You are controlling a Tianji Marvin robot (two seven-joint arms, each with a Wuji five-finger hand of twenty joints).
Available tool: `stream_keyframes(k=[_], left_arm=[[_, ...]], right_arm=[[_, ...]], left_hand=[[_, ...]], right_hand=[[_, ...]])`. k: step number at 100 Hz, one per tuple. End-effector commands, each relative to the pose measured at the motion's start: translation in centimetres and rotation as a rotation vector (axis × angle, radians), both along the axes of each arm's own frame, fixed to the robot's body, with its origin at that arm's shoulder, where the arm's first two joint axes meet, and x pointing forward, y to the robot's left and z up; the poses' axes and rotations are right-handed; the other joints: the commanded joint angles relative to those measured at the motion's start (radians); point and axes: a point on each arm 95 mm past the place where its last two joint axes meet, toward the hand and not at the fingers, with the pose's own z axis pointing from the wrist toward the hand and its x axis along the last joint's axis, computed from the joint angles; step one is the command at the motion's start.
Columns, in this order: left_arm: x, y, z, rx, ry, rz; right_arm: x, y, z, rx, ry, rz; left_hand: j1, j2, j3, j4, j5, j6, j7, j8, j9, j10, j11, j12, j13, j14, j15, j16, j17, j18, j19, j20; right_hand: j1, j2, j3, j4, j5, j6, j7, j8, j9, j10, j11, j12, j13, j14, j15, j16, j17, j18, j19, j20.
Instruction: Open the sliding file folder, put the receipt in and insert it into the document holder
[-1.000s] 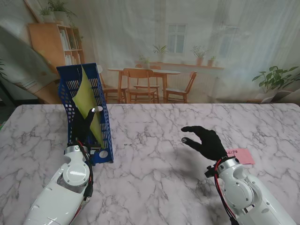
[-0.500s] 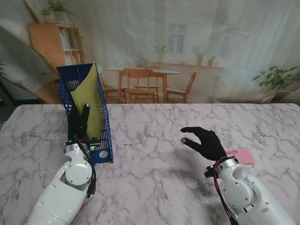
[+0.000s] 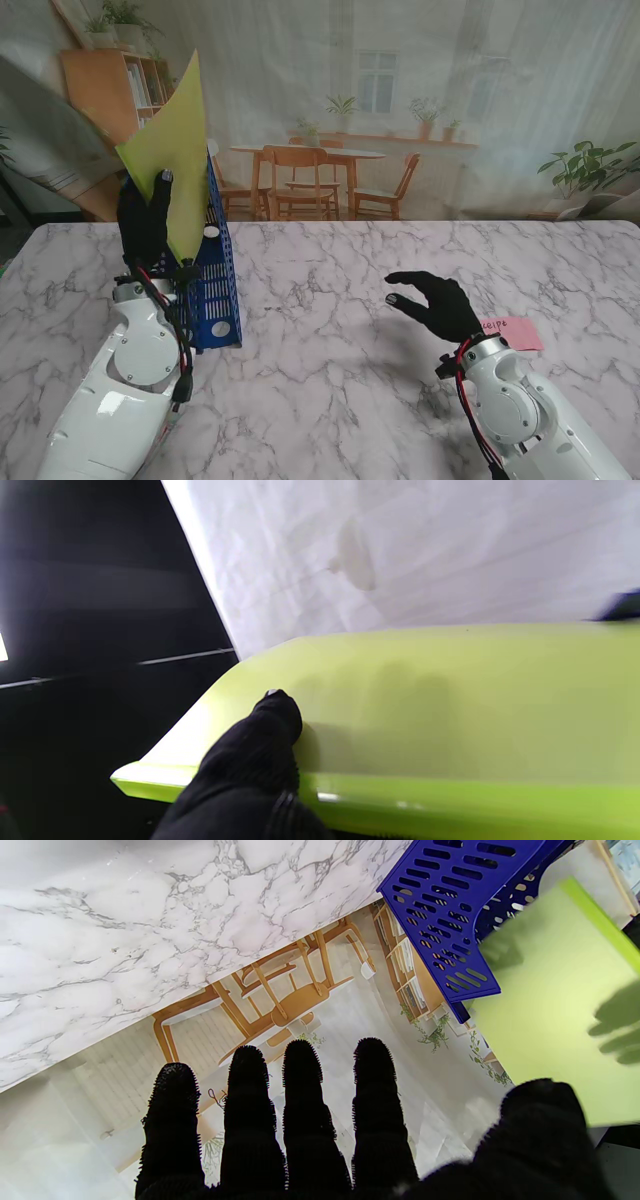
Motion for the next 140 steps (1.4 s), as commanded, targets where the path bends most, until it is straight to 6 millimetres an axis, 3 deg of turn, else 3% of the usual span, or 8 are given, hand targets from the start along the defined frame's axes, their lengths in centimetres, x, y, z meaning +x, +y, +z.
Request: stream_keyframes(k=[1,28,48,88,98,121,125,140], left_arm=[[-0.6,-0.3,2.8,0.024,-0.074,-0.048],[-3.5,-1.4,8.8,0.164,-0.152,-0.209],[-4.3,-2.9,9.6,0.222,-0.122,-0.308],[-3.1,-8.5,4.2,0.106,0.198,-0.51],[-2.1,-9.9,2.4,0.076,0.287,-0.545],[-1.1,-12.6,-0.4,-0.004,0.42,-0.608],[-1.0,-12.9,-0.7,-0.012,0.437,-0.622],[-1.3,-14.0,-1.6,-0.042,0.484,-0.676]], right_arm=[[0.0,0.0,-0.1,0.001,0.002,-0.003],[0.0,-0.3,0.1,0.005,-0.007,-0.006],[-0.4,-0.5,0.3,0.021,-0.023,-0.011],[-0.9,-1.1,0.8,0.085,-0.085,-0.015],[-0.8,-1.2,0.8,0.109,-0.099,-0.019],[-0.6,-1.7,0.4,0.145,-0.078,-0.049],[-0.6,-1.8,0.4,0.154,-0.074,-0.054],[-0.4,-2.1,0.1,0.203,-0.04,-0.081]], left_hand=[[0.071,0.021,0.066,-0.017,0.044,-0.104,0.046,0.008,0.03,-0.044,0.02,-0.007,0.019,-0.012,0.026,-0.01,0.02,-0.059,0.033,0.012],[0.071,0.026,0.053,-0.011,0.052,-0.114,0.103,0.036,0.085,-0.03,0.051,0.01,0.071,0.014,0.081,0.029,0.061,-0.052,0.101,0.035],[0.071,0.023,0.044,-0.007,0.069,-0.114,0.132,0.072,0.136,-0.01,0.075,0.035,0.119,0.041,0.126,0.065,0.104,-0.021,0.161,0.055],[0.071,0.013,0.049,-0.013,0.089,-0.101,0.164,0.132,0.207,0.019,0.159,0.118,0.207,0.098,0.24,0.137,0.218,0.02,0.287,0.076],[0.071,0.011,0.048,-0.012,0.093,-0.097,0.148,0.118,0.216,0.026,0.189,0.141,0.232,0.109,0.273,0.155,0.241,0.029,0.324,0.083],[0.071,0.009,0.049,-0.013,0.097,-0.09,0.15,0.121,0.223,0.038,0.234,0.179,0.262,0.122,0.331,0.185,0.27,0.04,0.39,0.097],[0.071,0.007,0.049,-0.014,0.099,-0.088,0.154,0.124,0.227,0.041,0.242,0.186,0.272,0.123,0.344,0.191,0.28,0.043,0.404,0.1],[0.071,0.007,0.048,-0.014,0.1,-0.089,0.163,0.138,0.232,0.04,0.256,0.201,0.281,0.125,0.36,0.199,0.288,0.048,0.424,0.102]], right_hand=[[0.026,0.008,0.006,0.022,0.008,0.015,-0.003,0.016,0.008,0.004,0.006,0.01,0.02,0.002,0.016,0.009,-0.002,0.009,-0.003,0.008],[0.031,0.004,0.007,0.022,0.011,0.018,-0.004,0.016,0.006,0.004,0.004,0.01,0.021,0.002,0.016,0.009,0.0,0.01,-0.002,0.007],[0.047,-0.018,0.01,0.025,0.006,0.019,-0.005,0.016,-0.013,0.0,0.004,0.011,0.02,0.0,0.017,0.009,0.003,0.008,0.002,0.008],[0.024,-0.125,0.012,0.032,-0.214,0.008,-0.034,0.022,-0.17,-0.037,0.004,0.014,0.001,-0.019,0.021,0.009,0.005,-0.002,0.009,0.008],[-0.004,-0.146,0.004,0.027,-0.371,0.042,-0.082,0.004,-0.211,-0.027,-0.004,0.009,-0.007,-0.022,0.019,0.008,0.002,-0.006,0.007,0.007],[-0.094,-0.173,-0.002,0.005,-0.36,0.116,-0.334,-0.09,-0.327,-0.008,-0.033,-0.018,-0.052,-0.032,-0.005,-0.002,-0.014,-0.011,-0.023,0.017],[-0.099,-0.185,0.001,0.003,-0.325,0.125,-0.459,0.076,-0.336,-0.009,-0.025,-0.02,-0.054,-0.031,-0.008,0.0,-0.012,-0.008,-0.035,0.035],[-0.11,-0.214,-0.003,0.0,-0.326,0.176,-0.421,0.141,-0.355,0.0,-0.034,-0.026,-0.058,-0.034,-0.013,0.0,-0.013,-0.008,-0.037,0.037]])
